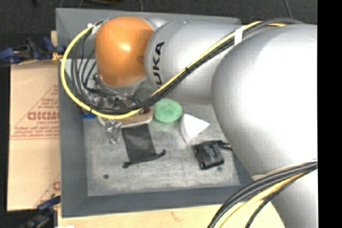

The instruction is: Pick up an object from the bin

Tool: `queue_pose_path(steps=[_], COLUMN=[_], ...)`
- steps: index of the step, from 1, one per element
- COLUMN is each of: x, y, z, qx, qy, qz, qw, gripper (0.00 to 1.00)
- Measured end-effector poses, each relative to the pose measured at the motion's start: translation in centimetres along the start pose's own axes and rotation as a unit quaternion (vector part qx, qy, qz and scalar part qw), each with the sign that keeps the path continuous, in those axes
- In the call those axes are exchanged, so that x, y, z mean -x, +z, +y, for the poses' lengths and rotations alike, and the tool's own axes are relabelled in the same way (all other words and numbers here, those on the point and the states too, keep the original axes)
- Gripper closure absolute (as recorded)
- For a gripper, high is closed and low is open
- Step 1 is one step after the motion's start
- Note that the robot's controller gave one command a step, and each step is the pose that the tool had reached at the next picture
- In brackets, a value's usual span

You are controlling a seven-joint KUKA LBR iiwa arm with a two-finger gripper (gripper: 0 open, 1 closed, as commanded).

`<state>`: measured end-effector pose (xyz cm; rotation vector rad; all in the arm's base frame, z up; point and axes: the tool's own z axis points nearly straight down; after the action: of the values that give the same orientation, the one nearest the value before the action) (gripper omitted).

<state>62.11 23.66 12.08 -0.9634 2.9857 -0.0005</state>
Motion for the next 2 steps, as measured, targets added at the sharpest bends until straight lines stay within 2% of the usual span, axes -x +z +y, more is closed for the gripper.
queue_pose_path(steps=[1,2], x=[2.69,2.69], y=[3.07,3.08], z=[-3.01,-3.00], qx=[0.003,0.003], qy=[0.224,0.225], qz=[-0.0114,-0.0114], qw=[0.9745,0.9744], gripper=[1.00,1.00])
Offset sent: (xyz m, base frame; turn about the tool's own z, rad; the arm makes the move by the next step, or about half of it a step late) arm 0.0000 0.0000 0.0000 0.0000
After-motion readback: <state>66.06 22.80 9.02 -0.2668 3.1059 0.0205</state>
